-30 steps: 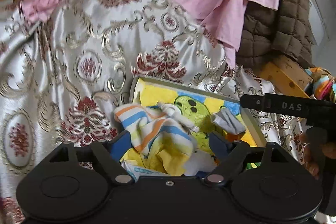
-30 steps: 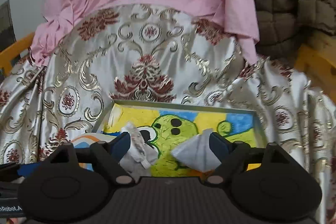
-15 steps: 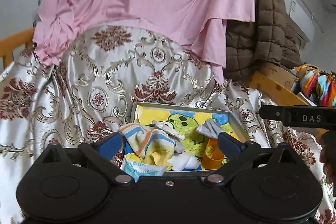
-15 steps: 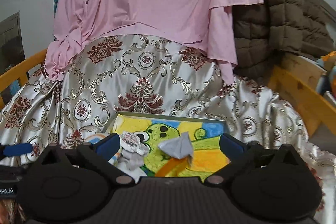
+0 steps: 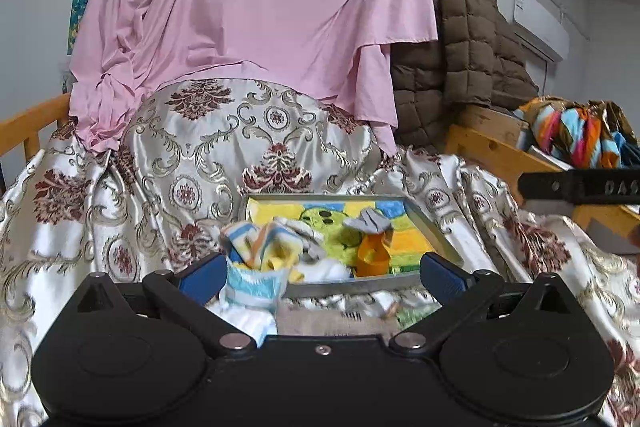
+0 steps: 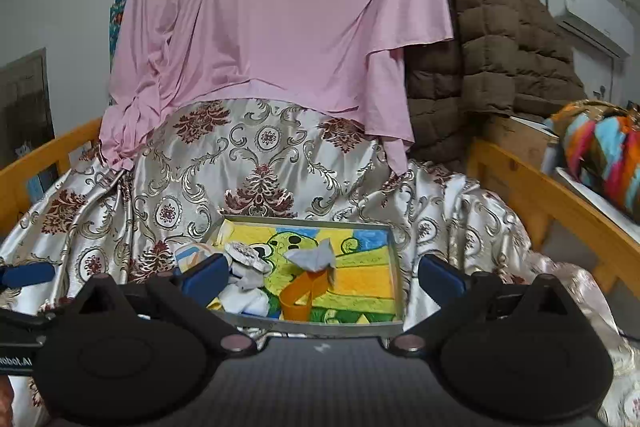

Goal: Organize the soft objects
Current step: 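Move both tools back over the pile of soft items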

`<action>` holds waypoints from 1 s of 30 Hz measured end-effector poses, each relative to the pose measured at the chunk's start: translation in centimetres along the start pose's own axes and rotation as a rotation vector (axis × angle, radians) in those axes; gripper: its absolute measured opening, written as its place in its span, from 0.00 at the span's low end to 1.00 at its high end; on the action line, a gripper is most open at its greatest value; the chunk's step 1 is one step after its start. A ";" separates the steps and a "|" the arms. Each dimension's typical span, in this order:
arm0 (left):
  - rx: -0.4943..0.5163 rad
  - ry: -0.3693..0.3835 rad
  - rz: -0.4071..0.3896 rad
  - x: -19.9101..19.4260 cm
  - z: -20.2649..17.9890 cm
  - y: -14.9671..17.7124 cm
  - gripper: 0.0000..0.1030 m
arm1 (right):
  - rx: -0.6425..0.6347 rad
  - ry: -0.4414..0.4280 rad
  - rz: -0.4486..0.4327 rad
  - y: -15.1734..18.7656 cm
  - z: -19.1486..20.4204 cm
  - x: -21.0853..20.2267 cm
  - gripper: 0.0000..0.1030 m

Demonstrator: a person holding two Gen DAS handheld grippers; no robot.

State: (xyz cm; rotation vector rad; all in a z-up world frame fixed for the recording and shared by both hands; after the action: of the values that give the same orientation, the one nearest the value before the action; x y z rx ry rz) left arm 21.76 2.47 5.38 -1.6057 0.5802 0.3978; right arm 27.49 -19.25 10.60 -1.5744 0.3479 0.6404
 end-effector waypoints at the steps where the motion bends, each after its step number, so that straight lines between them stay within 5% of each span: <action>1: 0.000 -0.003 0.003 -0.3 -0.1 0.6 0.99 | 0.007 0.000 -0.004 0.4 -0.2 -0.5 1.00; 21: 0.051 -0.052 0.185 -3.5 -0.9 9.5 0.99 | 0.079 0.046 0.066 14.1 -1.2 -4.1 1.00; 30: 0.036 -0.103 0.270 -4.4 0.6 11.2 0.99 | 0.073 -0.035 0.145 18.3 2.1 -3.0 1.00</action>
State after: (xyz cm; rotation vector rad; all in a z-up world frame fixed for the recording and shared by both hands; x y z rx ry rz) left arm 11.75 3.11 -1.26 -1.4666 0.7242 0.6629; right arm 14.13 -19.75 -2.49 -1.4755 0.4571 0.7584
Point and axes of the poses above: each gripper's, at about its wrist camera, not at the fingertips, and x roughly the way its jaws point, z to its left, y to its underside, the point moved 2 cm from there along x, roughly the way its jaws point, and after that the axes turned 12 degrees about z, right-handed, at the moved point
